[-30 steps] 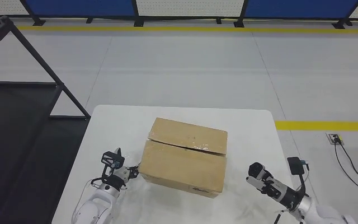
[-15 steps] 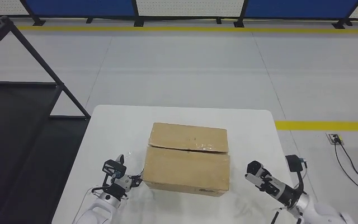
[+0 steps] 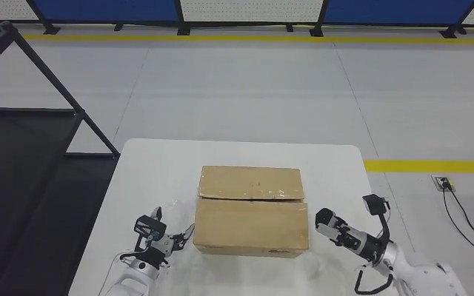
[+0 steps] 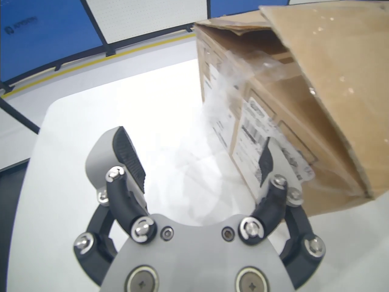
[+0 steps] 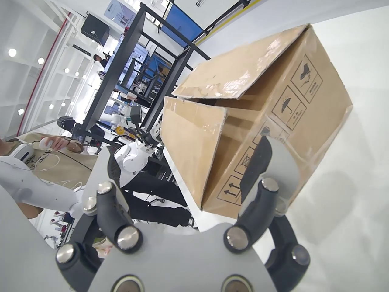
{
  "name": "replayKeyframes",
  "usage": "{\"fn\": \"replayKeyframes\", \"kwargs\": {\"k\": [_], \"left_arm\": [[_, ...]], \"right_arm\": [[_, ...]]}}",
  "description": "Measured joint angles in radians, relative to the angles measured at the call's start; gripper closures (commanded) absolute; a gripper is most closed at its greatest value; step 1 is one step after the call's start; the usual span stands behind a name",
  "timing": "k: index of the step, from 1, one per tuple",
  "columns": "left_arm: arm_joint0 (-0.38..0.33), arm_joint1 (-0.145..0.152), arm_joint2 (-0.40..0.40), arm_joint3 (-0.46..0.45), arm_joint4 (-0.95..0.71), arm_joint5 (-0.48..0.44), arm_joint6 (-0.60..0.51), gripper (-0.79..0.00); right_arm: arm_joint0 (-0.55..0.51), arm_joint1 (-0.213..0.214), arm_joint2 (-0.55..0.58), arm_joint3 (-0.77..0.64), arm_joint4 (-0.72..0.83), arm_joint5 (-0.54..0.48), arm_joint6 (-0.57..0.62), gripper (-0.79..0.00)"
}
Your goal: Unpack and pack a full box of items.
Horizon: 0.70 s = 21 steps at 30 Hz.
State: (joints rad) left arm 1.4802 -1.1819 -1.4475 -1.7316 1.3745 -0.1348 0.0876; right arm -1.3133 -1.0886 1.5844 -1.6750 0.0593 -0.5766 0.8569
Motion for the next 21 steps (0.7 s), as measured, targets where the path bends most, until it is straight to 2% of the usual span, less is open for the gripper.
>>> {"fn": "replayKeyframes", "kwargs": {"k": [8,15,21], "left_arm": [[0.021,0.002,-0.091,-0.016,-0.095,0.020,0.005,-0.785],[0.024,0.001,-0.101,-0.010,-0.102,0.010,0.003,-0.785],[0.017,0.000,-0.095,-0.007,-0.099,-0.005,0.000,-0.785]], "right_arm": [[0.074,0.006,-0.050,0.041,0.143,0.010,0.105,-0.785],[0.108,0.013,-0.063,0.068,0.281,0.000,0.203,-0.785],[0.101,0.024,-0.044,0.064,0.452,-0.023,0.341,-0.785]]}}
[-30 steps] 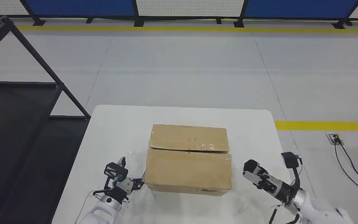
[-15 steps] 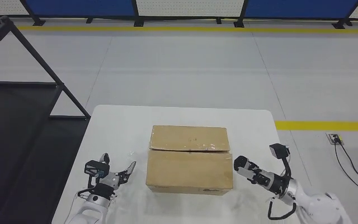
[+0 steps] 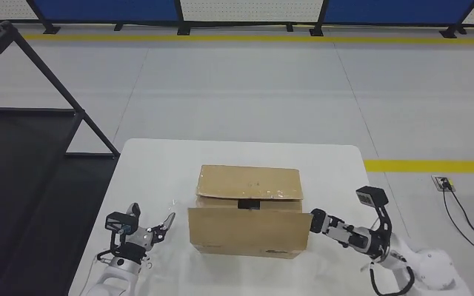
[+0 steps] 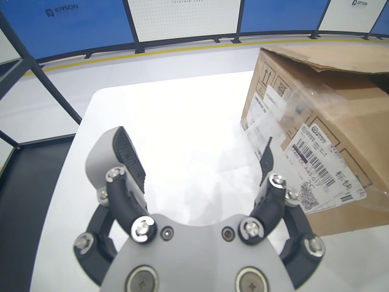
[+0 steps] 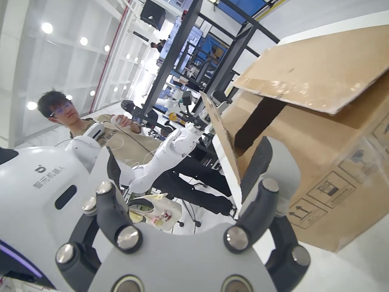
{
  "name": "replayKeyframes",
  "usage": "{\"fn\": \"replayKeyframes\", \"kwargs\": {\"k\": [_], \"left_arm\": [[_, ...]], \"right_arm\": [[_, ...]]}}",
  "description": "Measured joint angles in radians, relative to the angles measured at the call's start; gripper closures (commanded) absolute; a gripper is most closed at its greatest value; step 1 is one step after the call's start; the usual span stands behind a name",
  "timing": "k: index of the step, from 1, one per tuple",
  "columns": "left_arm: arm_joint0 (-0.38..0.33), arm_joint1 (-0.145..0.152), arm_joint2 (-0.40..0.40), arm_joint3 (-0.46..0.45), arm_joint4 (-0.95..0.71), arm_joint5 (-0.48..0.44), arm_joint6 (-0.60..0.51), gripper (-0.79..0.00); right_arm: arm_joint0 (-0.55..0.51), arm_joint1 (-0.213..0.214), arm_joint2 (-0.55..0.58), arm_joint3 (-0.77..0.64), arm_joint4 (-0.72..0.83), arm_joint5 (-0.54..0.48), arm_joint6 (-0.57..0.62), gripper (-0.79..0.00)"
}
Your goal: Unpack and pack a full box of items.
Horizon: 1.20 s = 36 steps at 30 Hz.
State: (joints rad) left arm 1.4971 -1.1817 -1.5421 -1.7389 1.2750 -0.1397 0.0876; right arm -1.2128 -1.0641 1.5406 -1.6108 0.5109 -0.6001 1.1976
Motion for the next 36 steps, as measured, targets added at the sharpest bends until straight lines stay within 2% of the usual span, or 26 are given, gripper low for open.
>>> {"fn": "replayKeyframes", "kwargs": {"k": [5,9,13,21,26,31,34,36], "left_arm": [[-0.006,-0.001,0.014,0.002,0.019,-0.014,-0.005,-0.785],[-0.012,-0.002,0.022,0.008,0.031,-0.018,-0.010,-0.785],[-0.020,-0.003,0.030,0.008,0.037,-0.025,-0.014,-0.785],[-0.007,-0.004,0.030,-0.031,0.011,-0.064,0.028,-0.785],[0.037,0.009,-0.006,-0.083,-0.006,-0.241,0.054,-0.785],[0.089,0.034,-0.053,-0.114,0.046,-0.531,0.057,-0.785],[0.098,0.045,-0.072,-0.114,0.095,-0.640,0.044,-0.785],[0.098,0.049,-0.074,-0.109,0.120,-0.675,0.045,-0.785]], "right_arm": [[-0.047,0.026,0.015,-0.127,0.039,0.051,0.073,-0.785],[-0.104,0.054,0.022,-0.218,0.014,0.050,0.073,-0.785],[-0.170,0.089,0.012,-0.285,-0.074,0.011,0.034,-0.785],[-0.235,0.157,-0.056,-0.256,-0.234,-0.084,-0.062,-0.785],[-0.227,0.191,-0.109,-0.188,-0.270,-0.141,-0.119,-0.785],[-0.197,0.212,-0.147,-0.116,-0.250,-0.165,-0.143,-0.785],[-0.177,0.219,-0.171,-0.097,-0.236,-0.174,-0.152,-0.785],[-0.167,0.225,-0.183,-0.090,-0.229,-0.181,-0.159,-0.785]]}}
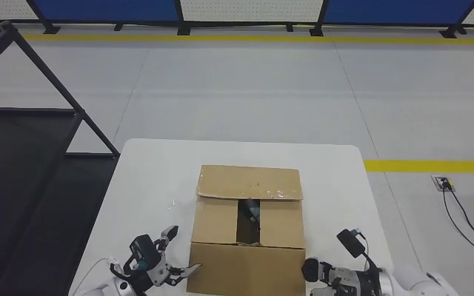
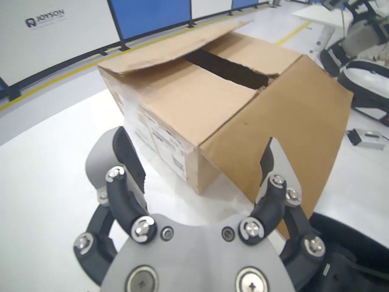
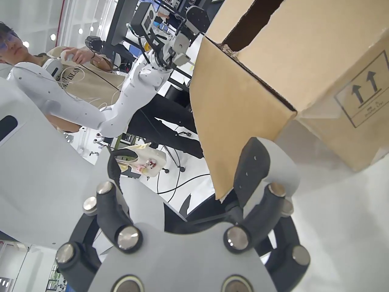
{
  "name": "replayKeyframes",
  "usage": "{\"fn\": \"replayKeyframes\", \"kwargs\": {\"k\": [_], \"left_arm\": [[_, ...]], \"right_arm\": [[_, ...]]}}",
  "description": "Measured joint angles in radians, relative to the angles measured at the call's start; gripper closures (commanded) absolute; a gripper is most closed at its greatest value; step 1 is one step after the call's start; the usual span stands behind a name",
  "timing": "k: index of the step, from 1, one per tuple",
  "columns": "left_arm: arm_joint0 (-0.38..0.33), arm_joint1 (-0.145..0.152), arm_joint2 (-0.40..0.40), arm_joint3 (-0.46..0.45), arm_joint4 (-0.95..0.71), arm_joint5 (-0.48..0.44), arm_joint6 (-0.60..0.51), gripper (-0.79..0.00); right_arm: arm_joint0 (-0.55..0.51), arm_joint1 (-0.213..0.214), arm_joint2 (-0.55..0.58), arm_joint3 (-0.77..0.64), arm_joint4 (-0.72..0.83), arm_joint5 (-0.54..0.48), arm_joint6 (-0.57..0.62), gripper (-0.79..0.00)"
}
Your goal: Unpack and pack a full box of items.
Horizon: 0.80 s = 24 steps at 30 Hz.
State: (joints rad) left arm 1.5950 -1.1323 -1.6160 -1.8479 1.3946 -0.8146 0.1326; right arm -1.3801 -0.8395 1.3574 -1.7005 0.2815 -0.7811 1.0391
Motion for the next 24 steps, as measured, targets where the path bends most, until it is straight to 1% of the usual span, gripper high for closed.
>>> {"fn": "replayKeyframes", "kwargs": {"k": [2,7,11,15,17,19,21,22,24], "left_arm": [[-0.002,0.004,-0.002,0.009,0.018,-0.019,-0.001,-0.785],[-0.014,0.004,0.017,0.028,0.053,0.045,-0.012,-0.785],[-0.025,0.004,0.034,0.043,0.052,0.075,-0.014,-0.785],[-0.028,0.004,0.048,0.046,0.046,0.096,-0.017,-0.785],[-0.027,0.004,0.053,0.045,0.046,0.103,-0.014,-0.785],[-0.026,0.004,0.055,0.045,0.038,0.130,-0.010,-0.785],[-0.026,0.003,0.055,0.045,0.035,0.142,-0.009,-0.785],[-0.026,0.003,0.055,0.045,0.035,0.141,-0.009,-0.785],[-0.026,0.003,0.055,0.045,0.035,0.139,-0.009,-0.785]], "right_arm": [[0.009,0.006,-0.012,0.005,0.003,-0.009,-0.009,-0.785],[0.028,0.024,-0.041,0.004,0.013,-0.029,-0.029,-0.785],[0.040,0.038,-0.054,0.001,0.030,-0.057,-0.056,-0.785],[0.057,0.049,-0.034,0.005,0.106,-0.069,-0.072,-0.785],[0.074,0.052,-0.020,0.006,0.193,-0.001,-0.070,-0.785],[0.103,0.052,-0.021,0.005,0.308,0.115,-0.047,-0.785],[0.127,0.052,-0.018,0.020,0.394,0.194,-0.027,-0.785],[0.131,0.052,-0.017,0.024,0.415,0.211,-0.024,-0.785],[0.130,0.051,-0.017,0.024,0.406,0.205,-0.024,-0.785]]}}
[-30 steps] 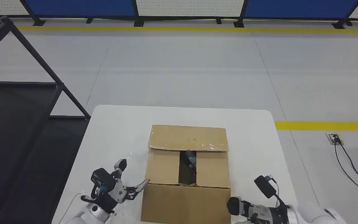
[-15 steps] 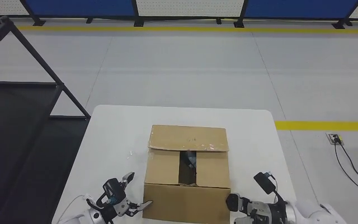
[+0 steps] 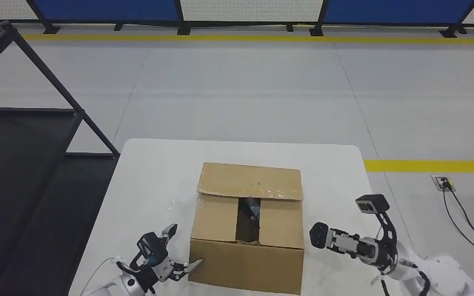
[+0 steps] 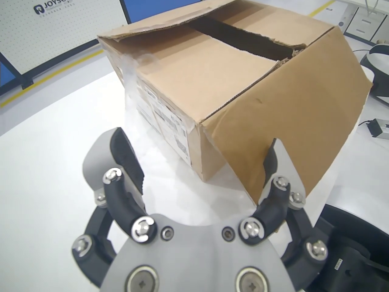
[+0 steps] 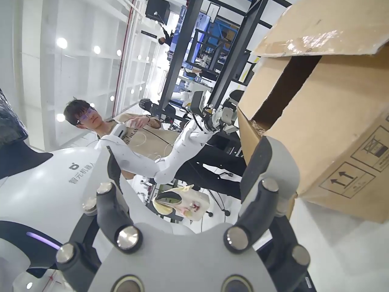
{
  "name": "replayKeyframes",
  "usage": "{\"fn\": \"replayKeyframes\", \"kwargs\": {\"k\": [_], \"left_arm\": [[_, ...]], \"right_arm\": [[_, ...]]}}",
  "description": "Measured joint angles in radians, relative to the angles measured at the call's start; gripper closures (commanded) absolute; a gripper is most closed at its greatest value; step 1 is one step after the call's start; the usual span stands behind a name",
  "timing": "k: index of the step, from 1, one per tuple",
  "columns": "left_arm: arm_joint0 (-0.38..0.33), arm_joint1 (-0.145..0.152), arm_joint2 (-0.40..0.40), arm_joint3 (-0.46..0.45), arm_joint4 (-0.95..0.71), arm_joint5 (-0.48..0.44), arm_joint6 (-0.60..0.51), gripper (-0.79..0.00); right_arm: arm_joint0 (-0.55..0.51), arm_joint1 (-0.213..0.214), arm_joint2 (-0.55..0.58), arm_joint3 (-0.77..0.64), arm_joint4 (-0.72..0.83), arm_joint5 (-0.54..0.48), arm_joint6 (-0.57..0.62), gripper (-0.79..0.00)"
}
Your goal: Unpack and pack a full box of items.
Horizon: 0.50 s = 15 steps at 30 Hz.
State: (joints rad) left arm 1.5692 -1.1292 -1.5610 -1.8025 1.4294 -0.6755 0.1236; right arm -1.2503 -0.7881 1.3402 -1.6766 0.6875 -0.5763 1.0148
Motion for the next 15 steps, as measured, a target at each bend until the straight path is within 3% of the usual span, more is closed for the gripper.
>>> {"fn": "replayKeyframes", "kwargs": {"k": [9,15], "left_arm": [[0.000,0.000,0.000,0.000,0.000,0.000,0.000,-0.785],[0.000,0.000,0.000,0.000,0.000,0.000,0.000,-0.785]], "right_arm": [[-0.001,-0.001,-0.003,-0.002,-0.003,-0.001,-0.005,-0.785],[0.103,-0.030,-0.108,0.023,0.067,0.207,-0.070,-0.785]]}}
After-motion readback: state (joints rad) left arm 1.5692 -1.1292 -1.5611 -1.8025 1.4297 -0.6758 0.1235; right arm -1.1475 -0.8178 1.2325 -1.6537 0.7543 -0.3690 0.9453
